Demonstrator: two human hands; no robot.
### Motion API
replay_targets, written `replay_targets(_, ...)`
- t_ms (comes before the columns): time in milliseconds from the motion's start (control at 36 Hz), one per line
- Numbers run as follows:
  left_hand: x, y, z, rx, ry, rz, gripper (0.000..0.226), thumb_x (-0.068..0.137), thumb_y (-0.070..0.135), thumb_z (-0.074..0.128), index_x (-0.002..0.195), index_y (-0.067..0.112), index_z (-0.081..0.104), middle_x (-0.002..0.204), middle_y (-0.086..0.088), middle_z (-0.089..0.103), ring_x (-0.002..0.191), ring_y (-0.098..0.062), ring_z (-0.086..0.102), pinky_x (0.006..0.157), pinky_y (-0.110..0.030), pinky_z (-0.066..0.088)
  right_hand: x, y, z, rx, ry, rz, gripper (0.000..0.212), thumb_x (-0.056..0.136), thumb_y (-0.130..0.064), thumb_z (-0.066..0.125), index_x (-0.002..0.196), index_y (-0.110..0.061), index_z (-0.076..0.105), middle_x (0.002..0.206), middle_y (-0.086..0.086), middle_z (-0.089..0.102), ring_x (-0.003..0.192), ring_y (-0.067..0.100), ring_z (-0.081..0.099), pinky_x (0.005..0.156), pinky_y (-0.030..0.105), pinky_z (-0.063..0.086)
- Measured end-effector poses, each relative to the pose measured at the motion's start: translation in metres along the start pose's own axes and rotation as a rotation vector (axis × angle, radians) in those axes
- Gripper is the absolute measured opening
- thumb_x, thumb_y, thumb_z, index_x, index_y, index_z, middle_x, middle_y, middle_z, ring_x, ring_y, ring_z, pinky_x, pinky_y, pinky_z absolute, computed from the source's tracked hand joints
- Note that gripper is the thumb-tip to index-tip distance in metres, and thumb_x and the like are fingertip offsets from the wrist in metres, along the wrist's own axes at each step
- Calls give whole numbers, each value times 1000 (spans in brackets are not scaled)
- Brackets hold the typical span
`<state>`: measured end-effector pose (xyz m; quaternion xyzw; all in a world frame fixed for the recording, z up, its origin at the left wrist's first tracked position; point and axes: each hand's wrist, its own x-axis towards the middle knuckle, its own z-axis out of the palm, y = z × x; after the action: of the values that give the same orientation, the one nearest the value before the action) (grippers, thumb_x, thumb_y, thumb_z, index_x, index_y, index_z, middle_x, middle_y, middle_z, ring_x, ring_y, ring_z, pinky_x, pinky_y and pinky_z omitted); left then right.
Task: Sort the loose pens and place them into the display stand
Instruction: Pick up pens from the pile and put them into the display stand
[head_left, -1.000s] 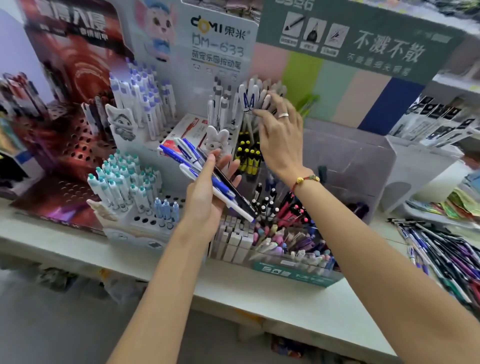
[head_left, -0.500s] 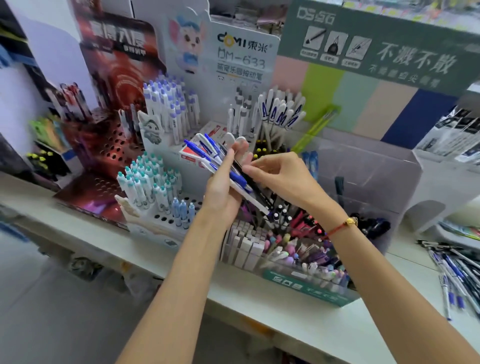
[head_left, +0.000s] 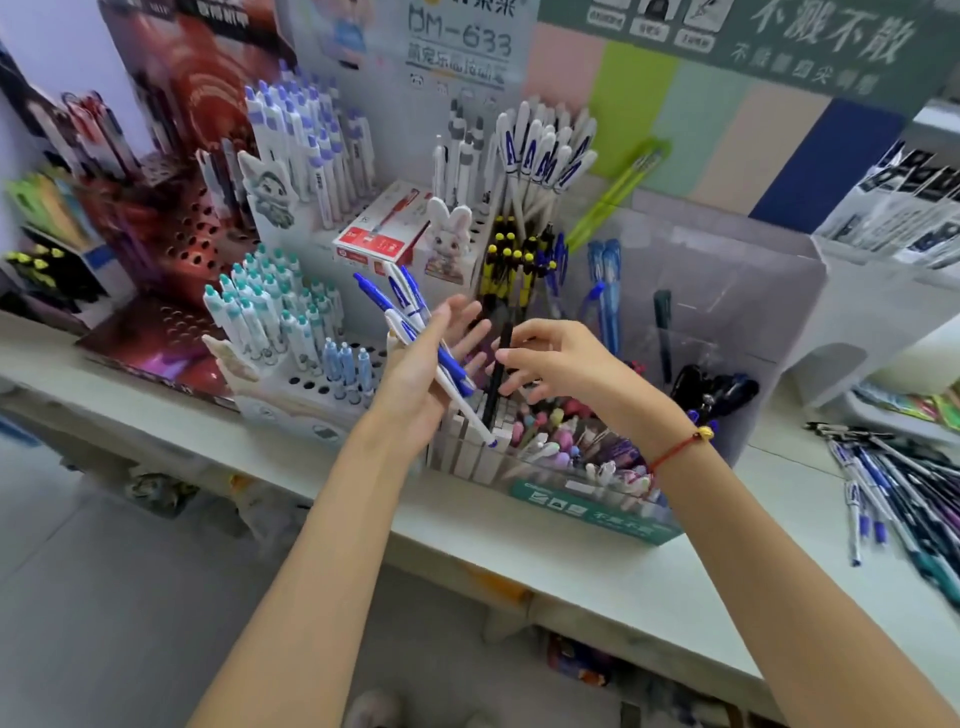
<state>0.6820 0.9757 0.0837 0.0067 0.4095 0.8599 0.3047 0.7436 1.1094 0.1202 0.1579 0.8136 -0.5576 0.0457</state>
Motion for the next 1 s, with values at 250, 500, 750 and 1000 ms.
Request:
replay_targets(250,-8,-10,-24,221,-46,-84,27,98,39,46,101,14,56,57,10,35,45,-2,33,51,-17,37,-21,23,19,39,134,-42,34,101,-7,40,130,-21,52,68,1,47,51,7,48,53,15,44)
replay_targets(500,3,-4,-26,142,33,-158,23,101,30,44,82,18,44,51,9,34,38,-3,27,35,-15,28,-36,43,17,251,555,181,30,95,0,34,123,-3,47,64,4,49,38,6,36,36,15,26)
replay_targets(750,4,-7,-1,217,-150,-109,22,101,34,43,96,17,56,57,10,51,46,-4,44,47,-19,42,-65,48,1,323,1117,-173,12,89,-13,67,100,-13,72,69,4,70,54,11,60,54,16,48)
replay_targets(1000,12,-22,9,287,-248,-188,28,100,33,44,111,17,63,68,8,62,55,-4,57,56,-20,54,-98,61,-34,248,1301,-175,14,90,-8,63,91,-19,56,84,1,68,65,8,67,58,17,49)
